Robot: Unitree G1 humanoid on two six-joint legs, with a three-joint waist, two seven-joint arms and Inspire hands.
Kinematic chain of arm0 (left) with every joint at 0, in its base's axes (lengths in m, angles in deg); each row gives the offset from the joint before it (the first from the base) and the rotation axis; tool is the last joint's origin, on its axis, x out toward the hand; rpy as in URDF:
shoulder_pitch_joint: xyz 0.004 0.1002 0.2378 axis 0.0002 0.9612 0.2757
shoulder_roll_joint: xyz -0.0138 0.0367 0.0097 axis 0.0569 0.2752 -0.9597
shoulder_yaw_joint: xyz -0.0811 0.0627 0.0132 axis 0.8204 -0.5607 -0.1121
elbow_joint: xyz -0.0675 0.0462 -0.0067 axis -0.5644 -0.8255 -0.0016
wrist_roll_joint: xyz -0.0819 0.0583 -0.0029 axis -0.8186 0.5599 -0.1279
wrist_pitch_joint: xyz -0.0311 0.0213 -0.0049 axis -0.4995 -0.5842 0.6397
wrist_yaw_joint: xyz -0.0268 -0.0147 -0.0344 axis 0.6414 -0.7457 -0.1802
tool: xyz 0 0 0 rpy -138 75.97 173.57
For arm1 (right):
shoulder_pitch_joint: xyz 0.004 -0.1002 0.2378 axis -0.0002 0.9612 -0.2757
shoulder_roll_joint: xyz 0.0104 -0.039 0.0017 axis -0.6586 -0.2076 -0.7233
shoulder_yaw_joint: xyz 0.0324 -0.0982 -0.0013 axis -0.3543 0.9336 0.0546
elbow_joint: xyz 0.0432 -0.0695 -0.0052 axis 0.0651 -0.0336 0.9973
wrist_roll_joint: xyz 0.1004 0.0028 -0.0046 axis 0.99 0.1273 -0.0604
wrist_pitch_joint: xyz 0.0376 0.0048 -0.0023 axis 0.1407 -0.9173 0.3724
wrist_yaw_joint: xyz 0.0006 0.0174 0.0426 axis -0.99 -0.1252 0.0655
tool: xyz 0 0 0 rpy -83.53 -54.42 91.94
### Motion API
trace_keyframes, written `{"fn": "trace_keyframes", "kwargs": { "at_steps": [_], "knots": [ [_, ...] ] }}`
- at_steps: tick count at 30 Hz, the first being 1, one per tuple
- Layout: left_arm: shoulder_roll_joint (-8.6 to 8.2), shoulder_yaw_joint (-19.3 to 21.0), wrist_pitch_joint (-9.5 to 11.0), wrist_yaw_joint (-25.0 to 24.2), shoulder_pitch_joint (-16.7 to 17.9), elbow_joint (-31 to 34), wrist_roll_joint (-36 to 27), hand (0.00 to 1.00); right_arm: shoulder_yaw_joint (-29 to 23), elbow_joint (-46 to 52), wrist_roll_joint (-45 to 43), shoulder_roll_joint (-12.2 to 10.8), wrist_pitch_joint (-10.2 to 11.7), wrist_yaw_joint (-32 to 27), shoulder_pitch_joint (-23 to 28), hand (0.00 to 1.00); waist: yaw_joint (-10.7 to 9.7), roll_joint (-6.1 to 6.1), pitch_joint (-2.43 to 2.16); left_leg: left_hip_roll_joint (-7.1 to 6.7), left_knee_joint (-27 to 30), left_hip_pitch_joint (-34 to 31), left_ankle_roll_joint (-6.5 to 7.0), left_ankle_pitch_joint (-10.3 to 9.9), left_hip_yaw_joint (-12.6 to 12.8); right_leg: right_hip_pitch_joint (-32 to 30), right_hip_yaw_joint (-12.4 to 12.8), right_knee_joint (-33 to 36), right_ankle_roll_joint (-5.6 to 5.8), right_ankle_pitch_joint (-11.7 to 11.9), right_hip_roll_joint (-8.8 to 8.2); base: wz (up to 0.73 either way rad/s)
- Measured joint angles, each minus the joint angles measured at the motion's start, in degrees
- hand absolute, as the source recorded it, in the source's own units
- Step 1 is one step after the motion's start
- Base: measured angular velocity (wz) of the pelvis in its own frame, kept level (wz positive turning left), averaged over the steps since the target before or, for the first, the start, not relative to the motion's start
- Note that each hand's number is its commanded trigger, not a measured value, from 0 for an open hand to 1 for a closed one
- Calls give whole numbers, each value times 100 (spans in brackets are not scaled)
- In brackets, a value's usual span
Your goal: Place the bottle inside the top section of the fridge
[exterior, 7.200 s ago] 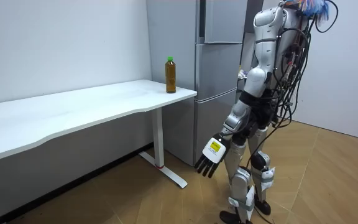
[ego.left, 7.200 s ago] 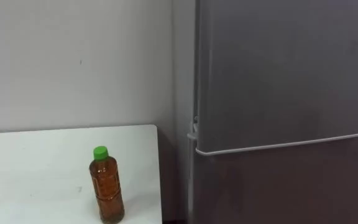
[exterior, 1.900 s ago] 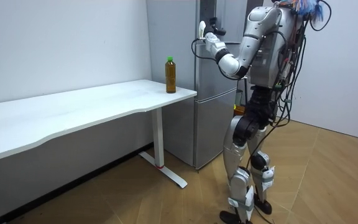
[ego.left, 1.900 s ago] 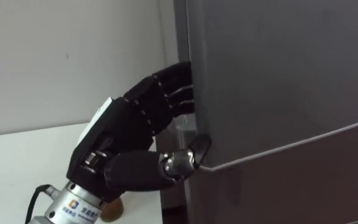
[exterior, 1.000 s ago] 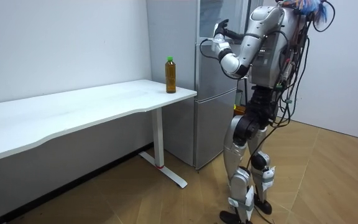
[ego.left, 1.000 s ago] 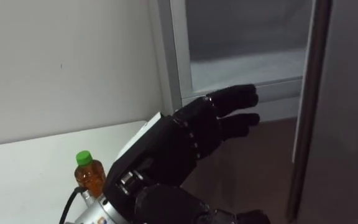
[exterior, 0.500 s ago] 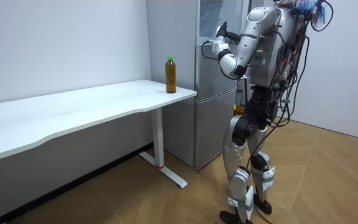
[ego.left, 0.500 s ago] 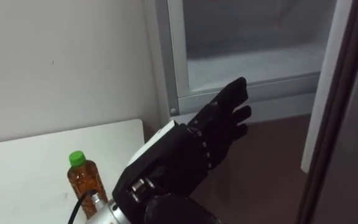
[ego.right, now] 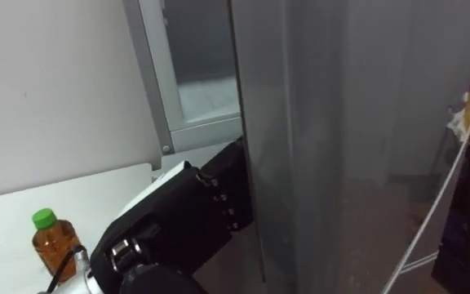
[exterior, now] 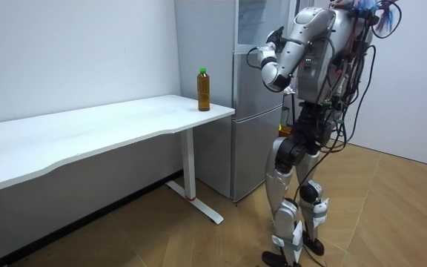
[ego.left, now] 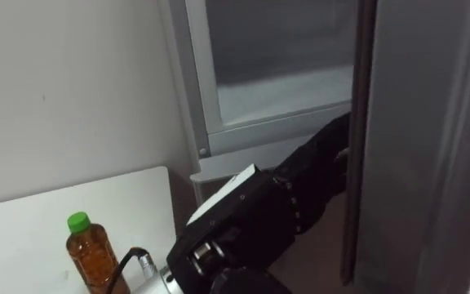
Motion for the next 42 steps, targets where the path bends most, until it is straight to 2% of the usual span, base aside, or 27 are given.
{"fn": "trace_keyframes", "kwargs": {
  "at_steps": [6, 12, 19, 25, 28, 32, 35, 38, 40, 42],
  "knots": [
    [0, -224, -1, -93, -39, 1, -1, 0, -6, 0, 141, 7, 4, 76, 4, 0, -68, 4, 3, 45, -17, 0, -58, -35, 219, -117, 187, 0, -35, 39, 73, -22],
    [-1, -249, -1, -90, -40, 0, 4, 0, 0, 30, 364, 51, 6, 134, 46, 0, -164, 41, 22, 126, -17, 45, -130, -84, 388, -169, 329, -15, -64, 52, 151, -18],
    [7, -273, 0, -81, -41, 0, 9, 0, -14, 21, 413, 122, 4, 210, 55, 0, -293, 71, 16, 152, -23, 88, -138, -89, 647, -265, 539, 0, -71, 55, 173, -18],
    [17, -423, 0, -42, -42, -3, 1, 0, -116, -29, 449, 137, 5, 218, 60, 0, -410, 78, 20, 211, -19, 133, -147, -94, 950, -377, 861, -4, -107, 113, 250, -29],
    [44, -449, 0, 40, -54, -3, -1, 0, -160, -57, 541, 175, 3, 212, 67, 0, -509, 124, 11, 281, 24, 187, -227, -147, 1049, -397, 1036, -6, -135, 135, 325, -35],
    [45, -504, -13, 89, -219, -17, -1, 0, -304, -58, 644, 250, 2, 213, 143, 0, -678, 179, 22, 344, 75, 193, -245, -166, 1226, -451, 1102, -7, -168, 164, 372, -22],
    [49, -584, -16, 87, -325, -37, -3, 0, -347, -81, 641, 355, -2, 207, 269, 0, -691, 209, 40, 386, 114, 255, -247, -165, 1331, -448, 1103, -1, -186, 174, 392, -26],
    [60, -599, -16, 53, -497, -164, -129, 0, -469, -119, 523, 422, -4, 183, 300, 0, -801, 221, 50, 424, 127, 283, -249, -163, 1452, -460, 1115, -3, -206, 183, 418, -21],
    [85, -600, -17, 38, -607, -241, -241, 0, -507, -167, 469, 430, -5, 151, 283, 0, -806, 224, 51, 445, 128, 300, -250, -163, 1484, -499, 1230, 9, -225, 194, 456, -31],
    [120, -610, -17, 31, -668, -243, -407, 0, -502, -259, 462, 432, -8, 156, 261, 0, -821, 224, 51, 491, 140, 308, -258, -162, 1620, -541, 1251, 3, -254, 214, 493, -29]
  ]
}}
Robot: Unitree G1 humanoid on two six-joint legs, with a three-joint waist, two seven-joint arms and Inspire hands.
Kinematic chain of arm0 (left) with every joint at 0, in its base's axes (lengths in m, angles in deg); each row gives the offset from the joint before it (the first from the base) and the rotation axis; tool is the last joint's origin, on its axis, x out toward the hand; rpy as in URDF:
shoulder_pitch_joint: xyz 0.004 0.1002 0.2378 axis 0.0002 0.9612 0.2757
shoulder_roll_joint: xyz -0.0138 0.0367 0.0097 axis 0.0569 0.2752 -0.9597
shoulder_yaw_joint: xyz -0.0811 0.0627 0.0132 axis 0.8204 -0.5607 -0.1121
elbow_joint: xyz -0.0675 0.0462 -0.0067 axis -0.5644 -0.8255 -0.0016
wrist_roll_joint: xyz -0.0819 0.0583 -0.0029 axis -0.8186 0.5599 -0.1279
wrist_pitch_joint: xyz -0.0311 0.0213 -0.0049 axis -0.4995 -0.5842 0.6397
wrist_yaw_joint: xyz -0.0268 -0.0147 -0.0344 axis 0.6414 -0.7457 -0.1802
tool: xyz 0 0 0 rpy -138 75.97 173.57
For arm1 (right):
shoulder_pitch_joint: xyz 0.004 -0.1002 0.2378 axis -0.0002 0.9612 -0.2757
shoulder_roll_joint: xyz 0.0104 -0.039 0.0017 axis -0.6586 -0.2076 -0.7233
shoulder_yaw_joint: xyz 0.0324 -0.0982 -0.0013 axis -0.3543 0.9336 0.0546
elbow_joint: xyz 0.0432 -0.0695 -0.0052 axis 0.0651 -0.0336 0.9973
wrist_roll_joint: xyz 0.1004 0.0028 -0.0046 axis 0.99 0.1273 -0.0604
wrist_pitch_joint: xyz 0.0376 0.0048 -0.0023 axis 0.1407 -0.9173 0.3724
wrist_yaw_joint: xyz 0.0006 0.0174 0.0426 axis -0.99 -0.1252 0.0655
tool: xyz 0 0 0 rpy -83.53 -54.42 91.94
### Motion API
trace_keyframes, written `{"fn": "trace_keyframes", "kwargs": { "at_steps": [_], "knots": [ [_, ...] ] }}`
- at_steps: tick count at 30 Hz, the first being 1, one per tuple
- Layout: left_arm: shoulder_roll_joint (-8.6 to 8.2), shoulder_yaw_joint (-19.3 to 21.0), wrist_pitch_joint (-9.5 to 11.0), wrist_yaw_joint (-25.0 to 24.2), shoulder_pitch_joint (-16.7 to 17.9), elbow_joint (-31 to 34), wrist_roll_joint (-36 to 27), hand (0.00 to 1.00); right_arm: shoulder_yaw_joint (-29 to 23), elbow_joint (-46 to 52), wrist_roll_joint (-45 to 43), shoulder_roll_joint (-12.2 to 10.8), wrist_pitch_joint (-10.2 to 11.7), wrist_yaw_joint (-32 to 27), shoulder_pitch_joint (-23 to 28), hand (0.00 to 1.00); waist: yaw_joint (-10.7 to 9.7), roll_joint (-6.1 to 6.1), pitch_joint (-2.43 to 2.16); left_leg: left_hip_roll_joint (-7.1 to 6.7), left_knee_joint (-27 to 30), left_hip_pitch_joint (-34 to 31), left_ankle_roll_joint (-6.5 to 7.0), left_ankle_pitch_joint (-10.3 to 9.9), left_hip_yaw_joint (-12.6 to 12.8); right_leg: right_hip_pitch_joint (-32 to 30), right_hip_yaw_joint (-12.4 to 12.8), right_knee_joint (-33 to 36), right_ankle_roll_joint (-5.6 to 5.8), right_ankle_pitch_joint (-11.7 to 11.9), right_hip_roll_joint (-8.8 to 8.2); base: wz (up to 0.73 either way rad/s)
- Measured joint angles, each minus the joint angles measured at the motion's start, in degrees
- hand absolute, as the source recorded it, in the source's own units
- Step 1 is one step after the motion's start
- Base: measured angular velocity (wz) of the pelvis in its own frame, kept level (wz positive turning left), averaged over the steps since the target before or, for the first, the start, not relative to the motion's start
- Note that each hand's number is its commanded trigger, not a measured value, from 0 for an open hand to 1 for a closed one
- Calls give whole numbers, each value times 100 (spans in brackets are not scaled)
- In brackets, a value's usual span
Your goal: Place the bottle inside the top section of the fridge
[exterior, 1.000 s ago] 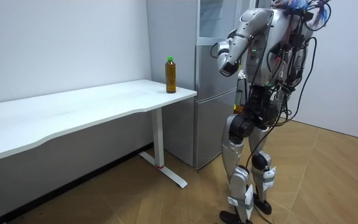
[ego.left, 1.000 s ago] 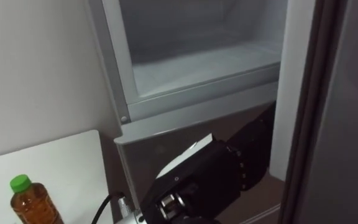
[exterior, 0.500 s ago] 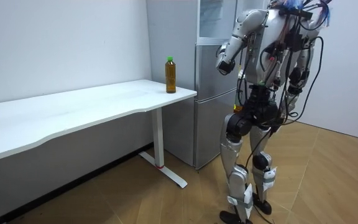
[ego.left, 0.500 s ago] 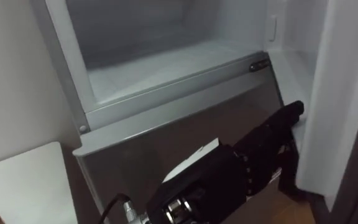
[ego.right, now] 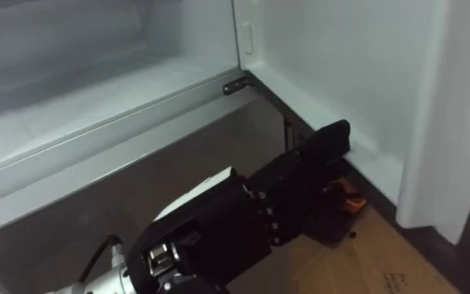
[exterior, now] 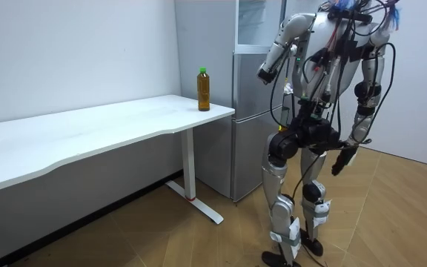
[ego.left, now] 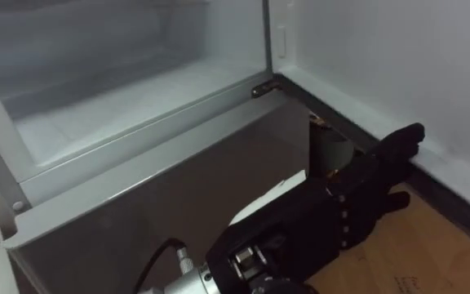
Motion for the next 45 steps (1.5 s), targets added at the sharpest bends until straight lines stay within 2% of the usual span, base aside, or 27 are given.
{"fn": "trace_keyframes", "kwargs": {
  "at_steps": [5, 14, 18, 22, 25, 27, 29, 31, 33, 34, 37, 39, 40, 42, 43, 45],
  "knots": [
    [16, -13, 0, -68, -115, -67, -82, 0, 1, -263, -19, 23, -115, 3, -70, 0, -13, 9, 6, 45, -1, 84, -35, 21, 112, 0, 6, 1, -29, 17, 45, -20],
    [53, -15, -6, -114, -154, -243, -139, 0, 0, -456, -87, 50, -123, 10, -89, 0, -137, 13, 11, 129, -5, 176, -94, 54, 151, -4, 133, 0, -115, 68, 158, -18],
    [50, -16, -6, -111, -154, -242, -138, 0, 1, -493, -284, 71, -230, 5, -76, 0, -144, 28, 20, 152, -3, 172, -118, 67, 148, -9, 120, -2, -133, 78, 176, -4],
    [54, -15, -6, -92, -155, -241, -138, 0, 7, -488, -273, 69, -224, -66, -112, 0, -115, 25, 22, 162, -3, 176, -122, 69, 134, -5, 86, 5, -143, 84, 182, 2],
    [70, 22, -6, -65, -155, -210, -140, 0, 44, -489, -239, 59, -215, -198, -170, 0, -70, 10, 32, 162, -13, 154, -122, 69, 60, -4, -43, 12, -145, 82, 162, 12],
    [63, 36, -4, 15, -156, -156, -143, 0, 46, -489, -224, 56, -217, -221, -178, 0, 44, -4, 37, 164, -10, 102, -122, 69, -95, -10, -147, 2, -150, 80, 154, 21],
    [72, 92, 6, 83, -159, -107, -142, 0, 49, -489, -230, 27, -194, -272, -211, 0, 65, -5, 36, 165, -4, 1, -127, 66, -265, -44, -246, -3, -154, 75, 147, 38],
    [67, 216, 44, 124, -175, -81, -127, 0, 49, -492, -228, -16, -152, -280, -256, 0, 207, -8, 35, 170, -6, -82, -141, 74, -407, -87, -395, 13, -166, 82, 130, 34],
    [77, 394, 60, 187, -173, 27, -144, 0, 55, -489, -196, -99, -36, -316, -254, 0, 345, -27, 29, 170, -22, -174, -183, 99, -655, -57, -647, 5, -184, 87, 77, 49],
    [63, 449, 83, 184, -173, 46, -173, 0, 63, -488, -177, -104, -27, -322, -254, 0, 395, -32, 30, 165, -31, -184, -194, 107, -699, -53, -681, 5, -187, 85, 69, 46],
    [24, 649, 214, 251, -171, 146, -275, 0, 109, -454, -83, -109, 26, -323, -246, 0, 641, -65, 17, 140, -43, -252, -234, 135, -978, 7, -960, 5, -196, 52, 50, 49],
    [0, 813, 284, 285, -117, 206, -282, 0, 167, -384, -46, -192, 40, -326, -263, 0, 787, -149, -32, 128, -46, -336, -257, 151, -1180, 25, -1164, 13, -204, 26, -6, 45],
    [-12, 851, 293, 285, -90, 219, -270, 0, 168, -383, -46, -222, 57, -325, -270, 0, 840, -173, -41, 123, -47, -354, -263, 156, -1238, 29, -1220, 13, -206, 22, -14, 49],
    [-25, 941, 318, 294, 34, 298, -219, 0, 167, -417, -52, -290, 136, -323, -276, 0, 933, -246, -51, 79, -38, -416, -261, 162, -1485, 105, -1454, -7, -184, -6, -31, 54],
    [-27, 945, 319, 302, 64, 312, -205, 0, 166, -427, -56, -297, 143, -324, -273, 0, 973, -259, -60, 64, -36, -426, -257, 164, -1544, 114, -1473, 0, -175, -16, -35, 48],
    [-30, 1042, 320, 314, 206, 388, -124, 0, 172, -427, -166, -319, 149, -323, -283, 0, 1139, -300, -51, 10, -26, -449, -223, 185, -1740, 196, -1635, -8, -149, -35, -94, 39]
  ]
}}
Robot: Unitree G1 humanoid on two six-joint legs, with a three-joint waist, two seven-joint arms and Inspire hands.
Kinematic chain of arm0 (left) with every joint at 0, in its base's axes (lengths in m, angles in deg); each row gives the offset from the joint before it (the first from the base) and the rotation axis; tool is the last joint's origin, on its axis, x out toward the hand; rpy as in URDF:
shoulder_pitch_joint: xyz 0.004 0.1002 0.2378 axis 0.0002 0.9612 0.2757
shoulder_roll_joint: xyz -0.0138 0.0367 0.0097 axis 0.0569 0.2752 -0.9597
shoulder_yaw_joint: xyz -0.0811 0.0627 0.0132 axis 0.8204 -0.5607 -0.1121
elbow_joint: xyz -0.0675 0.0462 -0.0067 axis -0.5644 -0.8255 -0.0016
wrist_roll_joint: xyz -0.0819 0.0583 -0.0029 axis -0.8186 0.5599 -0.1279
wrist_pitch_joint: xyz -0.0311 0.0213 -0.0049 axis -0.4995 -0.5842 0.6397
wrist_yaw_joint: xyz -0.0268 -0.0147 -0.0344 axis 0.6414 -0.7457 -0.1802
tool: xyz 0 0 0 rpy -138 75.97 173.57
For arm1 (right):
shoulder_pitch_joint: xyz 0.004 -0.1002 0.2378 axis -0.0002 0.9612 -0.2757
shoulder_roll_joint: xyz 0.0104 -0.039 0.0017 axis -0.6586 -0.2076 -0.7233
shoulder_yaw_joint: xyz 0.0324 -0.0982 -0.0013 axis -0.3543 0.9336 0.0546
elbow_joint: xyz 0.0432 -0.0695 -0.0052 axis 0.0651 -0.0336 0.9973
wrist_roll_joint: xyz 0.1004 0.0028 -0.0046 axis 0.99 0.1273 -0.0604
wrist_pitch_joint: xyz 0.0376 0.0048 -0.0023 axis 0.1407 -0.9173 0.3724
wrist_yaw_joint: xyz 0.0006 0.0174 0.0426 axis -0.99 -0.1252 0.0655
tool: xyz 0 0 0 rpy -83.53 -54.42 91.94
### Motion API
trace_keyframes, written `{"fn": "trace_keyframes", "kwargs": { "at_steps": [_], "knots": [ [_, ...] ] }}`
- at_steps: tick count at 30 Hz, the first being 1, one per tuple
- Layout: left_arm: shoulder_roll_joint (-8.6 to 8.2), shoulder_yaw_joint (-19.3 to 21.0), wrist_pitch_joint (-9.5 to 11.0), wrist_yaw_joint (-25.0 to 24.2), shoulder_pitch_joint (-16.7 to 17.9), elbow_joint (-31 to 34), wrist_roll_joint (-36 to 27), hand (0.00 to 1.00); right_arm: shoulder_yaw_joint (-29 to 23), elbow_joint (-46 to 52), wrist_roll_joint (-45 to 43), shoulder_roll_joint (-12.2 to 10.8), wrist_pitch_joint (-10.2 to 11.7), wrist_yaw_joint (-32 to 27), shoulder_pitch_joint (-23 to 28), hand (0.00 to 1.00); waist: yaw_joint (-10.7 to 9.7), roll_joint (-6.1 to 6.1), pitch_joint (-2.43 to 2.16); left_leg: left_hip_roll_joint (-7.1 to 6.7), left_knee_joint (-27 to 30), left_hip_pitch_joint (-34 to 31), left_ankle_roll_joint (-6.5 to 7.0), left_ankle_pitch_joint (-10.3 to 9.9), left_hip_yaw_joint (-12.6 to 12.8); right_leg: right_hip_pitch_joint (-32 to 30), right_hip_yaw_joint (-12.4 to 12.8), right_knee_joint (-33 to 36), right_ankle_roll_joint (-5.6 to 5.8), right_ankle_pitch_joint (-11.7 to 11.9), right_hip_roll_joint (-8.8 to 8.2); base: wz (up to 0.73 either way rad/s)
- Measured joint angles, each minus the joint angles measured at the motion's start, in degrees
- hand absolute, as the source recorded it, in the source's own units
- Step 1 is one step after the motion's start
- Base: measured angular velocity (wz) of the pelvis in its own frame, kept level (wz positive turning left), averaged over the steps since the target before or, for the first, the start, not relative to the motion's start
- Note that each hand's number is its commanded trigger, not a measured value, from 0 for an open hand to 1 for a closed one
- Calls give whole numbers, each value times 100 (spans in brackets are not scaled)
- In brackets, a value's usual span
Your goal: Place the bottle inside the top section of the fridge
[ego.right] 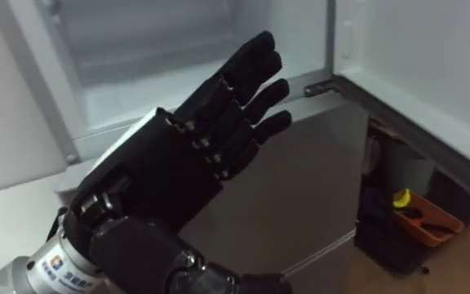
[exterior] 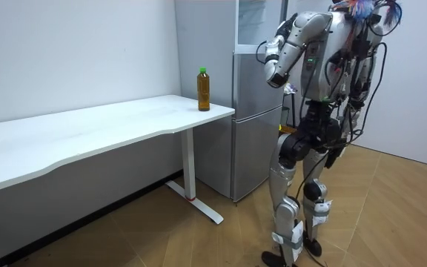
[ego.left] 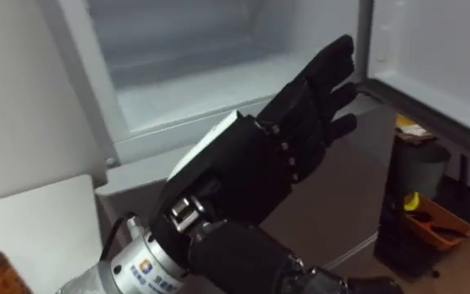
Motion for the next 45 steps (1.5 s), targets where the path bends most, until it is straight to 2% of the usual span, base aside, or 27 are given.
{"fn": "trace_keyframes", "kwargs": {
  "at_steps": [2, 5, 8, 10, 12, 17, 18, 22, 25, 29, 32, 33, 35, 36, 39, 41, 42, 43, 45],
  "knots": [
    [0, 130, 2, 72, 66, 98, 14, 0, 2, 18, -68, -5, 1, -1, -4, 0, 29, -22, -21, -53, 2, -72, 37, 26, -135, 20, -160, 4, 30, -27, -54, 49],
    [-23, 317, 24, 204, 74, 223, 68, 0, 83, 16, -98, -19, 9, -13, -3, 0, 161, -63, -1, -142, -16, -91, 75, 78, -350, 160, -389, -4, 74, -55, -132, 45],
    [-50, 444, 124, 260, 100, 252, 77, 0, 128, 34, -166, -31, 31, -54, -8, 0, 342, -77, -1, -204, -2, -112, 104, 96, -498, 241, -562, -3, 109, -91, -193, 34],
    [-48, 548, 156, 273, 211, 329, 78, 0, 221, 80, -200, -40, 49, -56, -6, 0, 354, -79, -1, -245, 17, -147, 122, 107, -587, 293, -711, -3, 139, -125, -236, 38],
    [-46, 709, 156, 296, 349, 489, 99, 0, 322, 98, -238, -42, 63, -56, -7, 0, 557, -76, -3, -287, 18, -151, 141, 119, -706, 293, -815, -5, 157, -146, -263, 26],
    [-138, 1230, 245, 442, 616, 579, 181, 0, 396, 247, -323, -219, 112, 11, 41, 0, 734, -76, -9, -374, 10, -200, 169, 153, -989, 442, -1080, -7, 198, -188, -321, 33],
    [-155, 1323, 252, 519, 633, 579, 208, 0, 442, 259, -338, -246, 114, 68, 35, 0, 809, -68, -14, -403, 1, -225, 184, 171, -1005, 457, -1086, -7, 213, -201, -341, 26],
    [-213, 1608, 369, 677, 698, 580, 346, 0, 567, 264, -312, -261, 112, 136, 62, 0, 900, -72, -12, -511, -1, -266, 243, 211, -1120, 534, -1147, -5, 270, -240, -411, 35],
    [-238, 1828, 397, 798, 911, 602, 435, 0, 563, 265, -314, -281, 111, 116, 115, 0, 964, -100, -14, -588, 1, -274, 284, 235, -1176, 612, -1296, -2, 323, -271, -478, 32],
    [-268, 2312, 471, 996, 1023, 602, 555, 0, 547, 281, -349, -287, 110, 50, 171, 0, 1129, -133, -15, -665, 17, -311, 323, 259, -1273, 648, -1395, 23, 367, -298, -538, 21],
    [-415, 2562, 533, 1122, 1350, 602, 565, 0, 487, 463, -363, -280, 109, -9, 343, 0, 1165, -135, -58, -724, 37, -293, 348, 262, -1279, 706, -1389, 20, 412, -349, -567, 24],
    [-454, 2605, 558, 1203, 1441, 602, 625, 0, 483, 464, -358, -282, 109, -4, 380, 0, 1230, -171, -56, -736, 40, -271, 354, 262, -1279, 711, -1386, 18, 416, -356, -572, 19],
    [-463, 2702, 572, 1315, 1590, 602, 721, 0, 435, 478, -357, -290, 109, -2, 441, 0, 1295, -170, -71, -744, 52, -250, 355, 261, -1282, 756, -1390, 8, 417, -357, -574, 9],
    [-464, 2801, 578, 1378, 1688, 589, 831, 0, 392, 489, -338, -291, 109, 2, 462, 0, 1318, -180, -57, -746, 55, -222, 358, 259, -1281, 794, -1394, 3, 417, -365, -574, 9],
    [-463, 3073, 580, 1619, 1838, 520, 972, 0, 250, 455, -316, -287, 107, 7, 472, 0, 1405, -178, -51, -739, 73, -218, 364, 255, -1282, 808, -1388, 12, 413, -377, -563, 2],
    [-463, 3229, 579, 1789, 1836, 479, 985, 0, 235, 455, -301, -286, 101, 3, 495, 0, 1415, -158, -37, -729, 93, -221, 363, 254, -1285, 816, -1387, 10, 408, -377, -551, 0],
    [-461, 3347, 579, 1876, 1836, 441, 978, 0, 238, 456, -258, -284, 100, -3, 529, 0, 1422, -112, -8, -726, 119, -228, 364, 252, -1290, 826, -1386, 10, 404, -379, -547, 3],
    [-461, 3402, 579, 1929, 1835, 416, 977, 0, 238, 459, -252, -281, 100, -4, 530, 0, 1432, -136, -5, -726, 117, -230, 364, 251, -1296, 824, -1385, 11, 403, -380, -544, 0],
    [-462, 3605, 578, 2133, 1837, 346, 966, 0, 214, 501, -249, -275, 98, -7, 594, 0, 1438, -89, 1, -722, 115, -254, 367, 247, -1302, 786, -1376, 10, 394, -399, -545, 0]
  ]
}}
